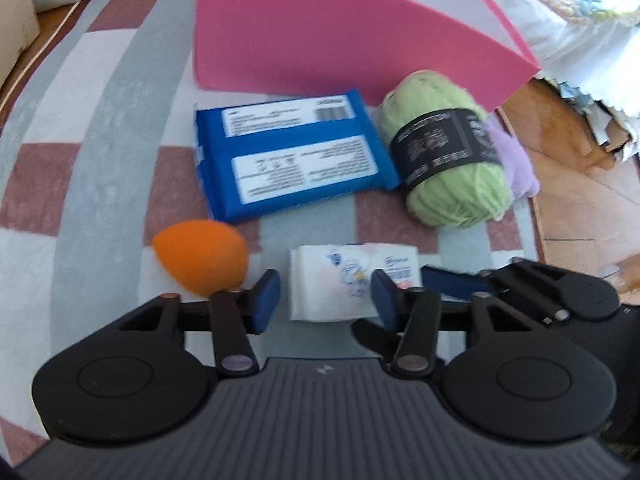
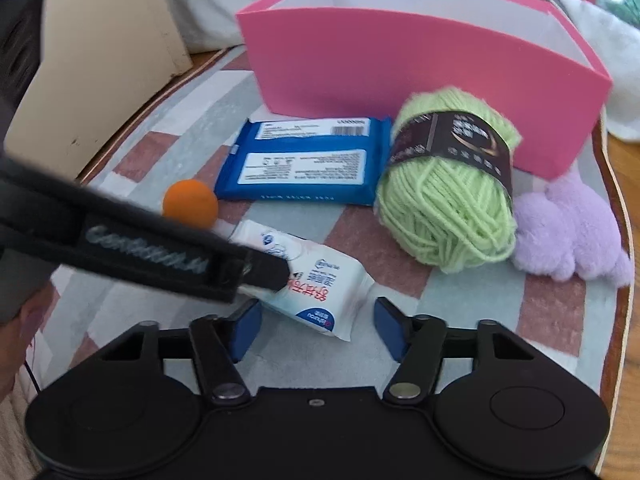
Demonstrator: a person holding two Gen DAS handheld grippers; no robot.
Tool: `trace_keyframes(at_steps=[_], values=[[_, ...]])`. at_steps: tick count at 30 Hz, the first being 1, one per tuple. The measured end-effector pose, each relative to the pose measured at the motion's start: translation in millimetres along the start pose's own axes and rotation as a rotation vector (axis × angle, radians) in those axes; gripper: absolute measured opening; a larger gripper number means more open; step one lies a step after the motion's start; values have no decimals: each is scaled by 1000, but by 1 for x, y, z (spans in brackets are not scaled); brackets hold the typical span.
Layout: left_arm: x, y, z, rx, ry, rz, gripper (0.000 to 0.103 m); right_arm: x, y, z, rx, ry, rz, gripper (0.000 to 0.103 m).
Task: Organize objects
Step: 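Lower the left tool and close it on the white wet-wipe pack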
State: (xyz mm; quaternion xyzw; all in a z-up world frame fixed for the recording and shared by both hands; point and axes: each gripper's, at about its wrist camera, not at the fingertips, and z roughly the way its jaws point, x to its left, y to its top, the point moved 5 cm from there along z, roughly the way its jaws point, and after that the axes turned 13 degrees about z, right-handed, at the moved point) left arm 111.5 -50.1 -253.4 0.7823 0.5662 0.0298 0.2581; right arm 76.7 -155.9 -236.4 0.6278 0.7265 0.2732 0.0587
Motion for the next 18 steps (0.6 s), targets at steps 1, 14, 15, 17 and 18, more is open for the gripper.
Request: trace_keyframes(at_steps=[1,14,15,17,18], values=[[-1,0,2,3,-9,-6,45,2,-1,0,-4,-9,-29,56],[-7,-6,-2,29,3,-34,44,6,-3,-2,-5,-8,-92,52],[-8,-7,-4,34,2,-39,44,6,-3,-2,3,-5,-94,52],[-8,-9,-8,44,0,-50,44,6,-3,-5,22,9,-92,52],[-9,-10,-11,53,-3,-57,44,7,-3,-7,32,13,-92,52]])
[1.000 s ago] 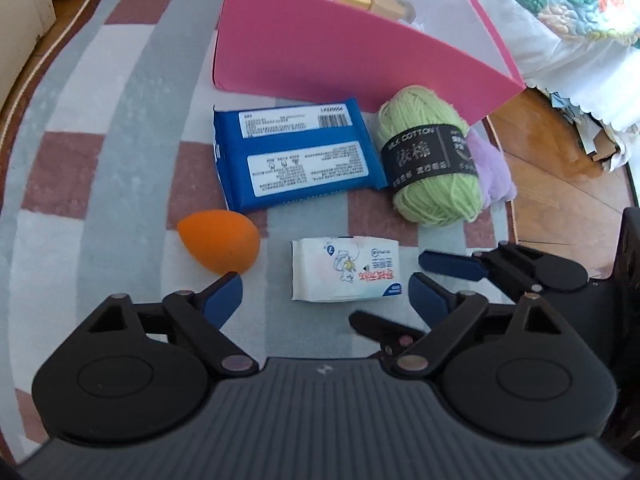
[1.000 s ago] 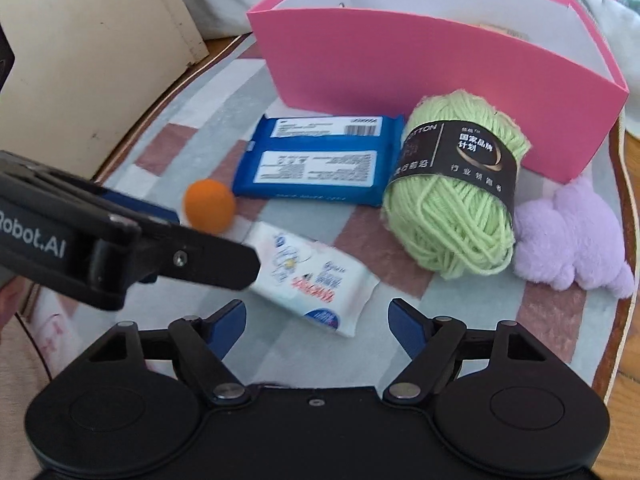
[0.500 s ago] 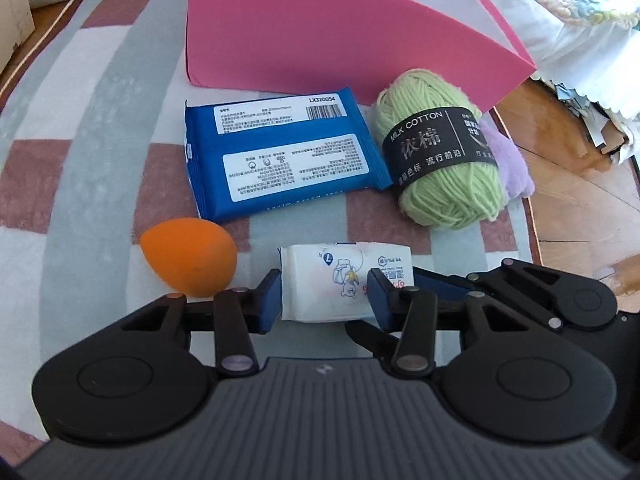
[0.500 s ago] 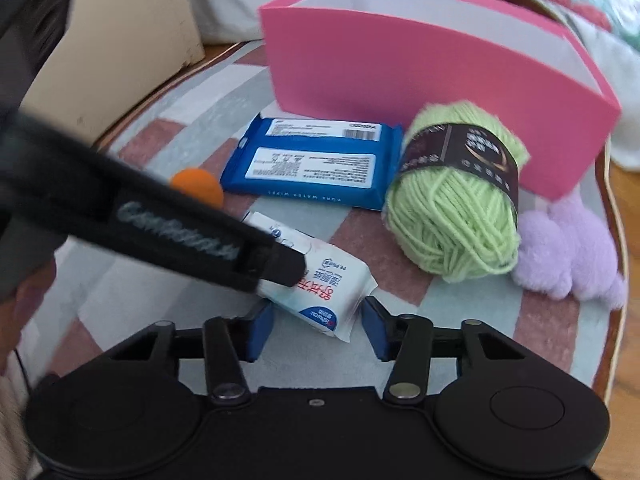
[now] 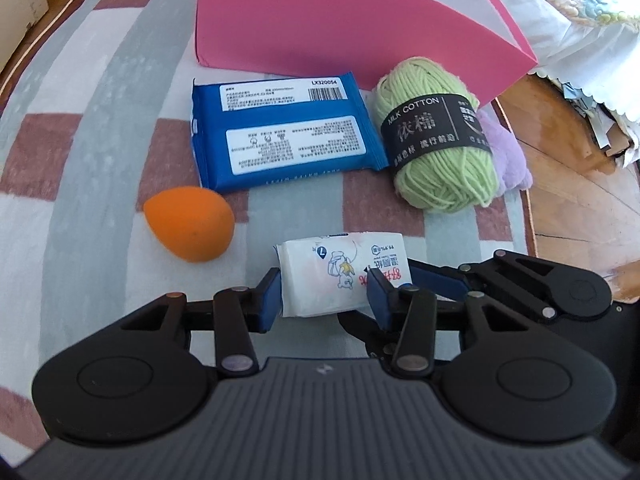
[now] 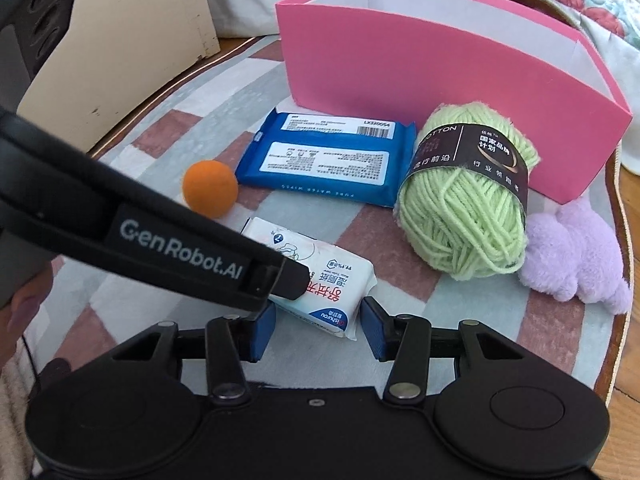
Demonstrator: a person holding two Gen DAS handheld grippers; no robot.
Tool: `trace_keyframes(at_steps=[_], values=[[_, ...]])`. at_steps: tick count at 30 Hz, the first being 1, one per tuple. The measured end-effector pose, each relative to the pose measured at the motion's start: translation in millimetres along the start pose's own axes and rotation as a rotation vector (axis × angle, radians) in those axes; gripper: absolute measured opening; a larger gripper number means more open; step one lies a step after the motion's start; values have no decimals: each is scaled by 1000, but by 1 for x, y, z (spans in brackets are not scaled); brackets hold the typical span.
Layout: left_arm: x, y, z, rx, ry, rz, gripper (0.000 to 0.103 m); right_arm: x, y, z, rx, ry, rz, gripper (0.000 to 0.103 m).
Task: Organize objects
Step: 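Lower the left tool and close it on the white wet-wipe pack, then carry the wipe pack with the left tool into the pink box and open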
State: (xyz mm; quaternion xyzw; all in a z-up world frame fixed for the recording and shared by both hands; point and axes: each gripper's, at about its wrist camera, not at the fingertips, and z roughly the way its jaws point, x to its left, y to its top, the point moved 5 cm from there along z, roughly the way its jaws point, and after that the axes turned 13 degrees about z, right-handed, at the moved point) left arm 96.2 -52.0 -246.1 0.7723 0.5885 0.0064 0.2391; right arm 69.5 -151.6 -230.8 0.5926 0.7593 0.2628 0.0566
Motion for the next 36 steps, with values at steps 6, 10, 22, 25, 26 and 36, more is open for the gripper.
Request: trace_keyframes(at_steps=[6,10,22,25,26,36], values=[[-10,0,-31,8,0,-20,44,7,8,-27,49,25,-36,52],[-23,7,-58,7,10,0,44,13,18,-52,56,34,-76,52],[-56,23,-128,-24,32,73,45,36,38,-123,-10,-22,-226,52],[-62,25,-142,-46,28,83,45,39,42,-137,-25,-33,-257,52],[-64,26,-147,-53,29,88,45,40,42,-142,-31,-36,-264,52],[-77,51,-189,-150,60,125,45,48,69,-178,-129,-64,-304,52]])
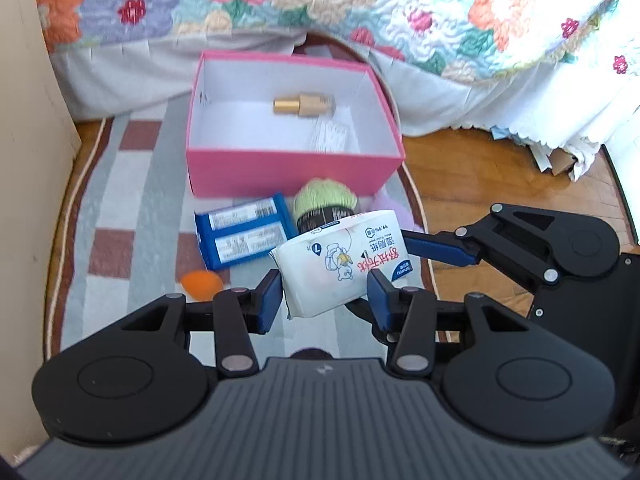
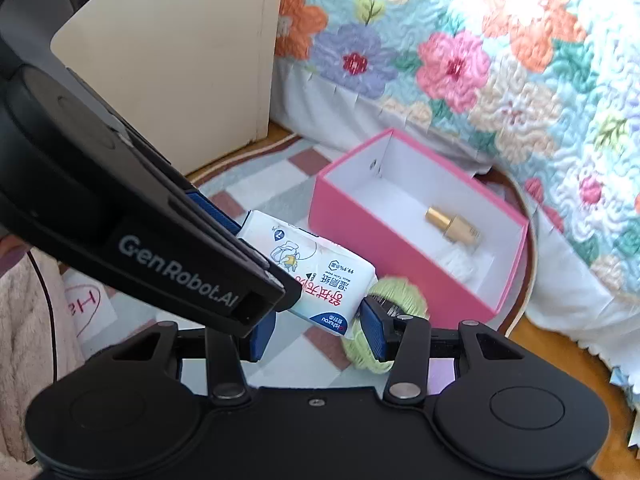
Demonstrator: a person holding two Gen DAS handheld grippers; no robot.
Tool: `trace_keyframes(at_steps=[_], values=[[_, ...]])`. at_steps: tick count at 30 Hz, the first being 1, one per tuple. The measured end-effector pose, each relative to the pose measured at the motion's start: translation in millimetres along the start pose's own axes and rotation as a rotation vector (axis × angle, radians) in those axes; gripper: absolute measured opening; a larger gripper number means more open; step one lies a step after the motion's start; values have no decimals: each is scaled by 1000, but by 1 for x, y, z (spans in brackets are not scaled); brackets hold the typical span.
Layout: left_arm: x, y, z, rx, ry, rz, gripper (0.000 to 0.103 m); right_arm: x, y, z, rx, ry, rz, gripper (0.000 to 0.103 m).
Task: Organize objects
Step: 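Carry the wipe pack with the left tool into the pink box and open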
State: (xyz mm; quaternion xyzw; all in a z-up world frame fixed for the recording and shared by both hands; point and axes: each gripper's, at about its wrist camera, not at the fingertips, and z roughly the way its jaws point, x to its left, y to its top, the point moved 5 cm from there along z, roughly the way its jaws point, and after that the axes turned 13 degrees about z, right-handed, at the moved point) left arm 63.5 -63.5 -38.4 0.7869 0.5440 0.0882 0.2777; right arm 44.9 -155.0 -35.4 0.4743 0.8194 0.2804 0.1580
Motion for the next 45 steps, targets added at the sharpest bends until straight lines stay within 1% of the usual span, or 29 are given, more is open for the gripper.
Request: trace_keyframes(at_steps=[4,7,13,16,21,25,28,30,32,35,39,42,45], values=[[1,14,-12,-36,13,18,45,1,13,-8,-28,-8,-5,52],[3,25,-16,-48,12,10,45,-2,25,-9,-40,-21,-11,52],[10,58,-19,-72,47,28,44,-13,51,-3,-60,-25,-5,52],[14,76,-21,-104,70,48,44,-21,66,1,-82,-13,2,53],[30,108,-10,-116,75,51,44,-35,89,12,-116,-22,-12,53],[49,129,25,-97,73,33,44,-61,109,42,-96,11,47,54],[66,144,65,-39,62,3,44,-83,116,75,-55,47,101,54],[74,152,86,-6,46,-13,45,-96,118,97,-29,53,137,54],[81,161,106,17,45,-17,45,-106,121,115,-16,46,143,54],[88,172,137,53,46,-15,45,-127,125,146,21,72,198,54],[99,182,185,99,33,-29,45,-158,122,192,83,95,308,54],[106,182,219,131,17,-48,44,-174,114,223,133,102,389,53],[113,181,246,139,0,-76,44,-183,107,249,170,89,422,53]])
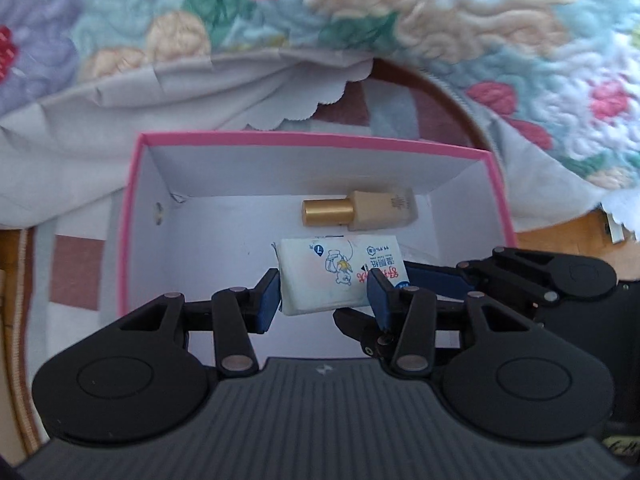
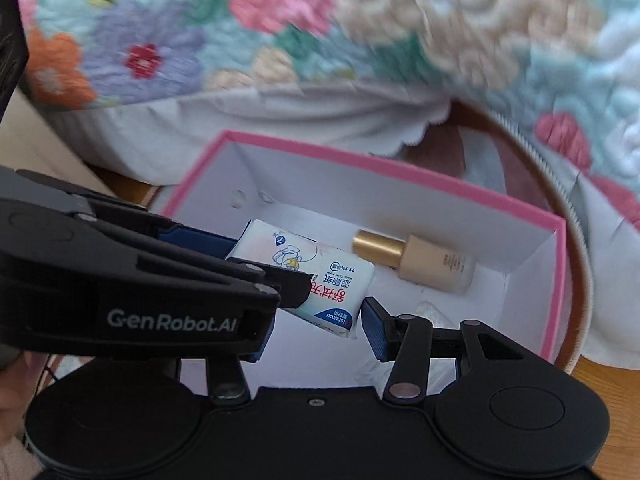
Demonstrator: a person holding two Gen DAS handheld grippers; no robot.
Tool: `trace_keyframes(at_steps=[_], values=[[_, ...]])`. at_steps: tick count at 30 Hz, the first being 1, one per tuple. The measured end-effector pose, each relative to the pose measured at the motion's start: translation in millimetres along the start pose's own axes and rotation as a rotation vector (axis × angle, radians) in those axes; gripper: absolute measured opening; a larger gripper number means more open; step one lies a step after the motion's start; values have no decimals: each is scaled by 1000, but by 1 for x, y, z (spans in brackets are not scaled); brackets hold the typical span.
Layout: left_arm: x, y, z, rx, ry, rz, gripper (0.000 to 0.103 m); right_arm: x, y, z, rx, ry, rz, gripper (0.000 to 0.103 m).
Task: Organize objects
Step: 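Carry the wipe pack with the left tool into the pink box and open, then lift the left tool out of the pink box and back over the rug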
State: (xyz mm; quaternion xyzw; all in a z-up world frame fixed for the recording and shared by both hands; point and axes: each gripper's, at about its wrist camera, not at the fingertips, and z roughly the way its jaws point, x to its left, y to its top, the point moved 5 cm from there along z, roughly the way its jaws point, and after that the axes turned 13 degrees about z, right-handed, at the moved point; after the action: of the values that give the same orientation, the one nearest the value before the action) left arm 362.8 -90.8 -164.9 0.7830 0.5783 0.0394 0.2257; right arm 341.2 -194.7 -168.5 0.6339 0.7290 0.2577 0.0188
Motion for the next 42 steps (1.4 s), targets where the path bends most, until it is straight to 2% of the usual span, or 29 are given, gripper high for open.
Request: trace_keyframes(at_steps=[7,12,19,23,25,28,31,35,39,42], values=[[17,0,40,-28,-76,-78,44,-22,12,39,70,-47,49,53],[21,-4,56,-4,-108,-118,44,-34,11,53,136,-40,104,53],[24,-2,72,-20,-80,-146,44,-34,15,67,158,-94,77,49],[26,-3,80,-15,-54,-171,39,-32,15,70,147,-127,72,49],[26,-5,80,-12,-47,-181,39,-31,13,67,139,-125,65,49],[23,-8,70,-25,-66,-170,39,-29,7,54,140,-112,67,56],[20,-9,60,-25,-47,-147,39,-21,-3,40,129,-97,26,56],[17,-13,52,-13,-20,-105,39,-6,-18,36,94,-185,-111,56],[16,-18,48,5,7,-83,39,-1,-22,47,99,-268,-145,55],[16,-25,42,16,32,-63,39,0,-23,46,81,-299,-188,47]])
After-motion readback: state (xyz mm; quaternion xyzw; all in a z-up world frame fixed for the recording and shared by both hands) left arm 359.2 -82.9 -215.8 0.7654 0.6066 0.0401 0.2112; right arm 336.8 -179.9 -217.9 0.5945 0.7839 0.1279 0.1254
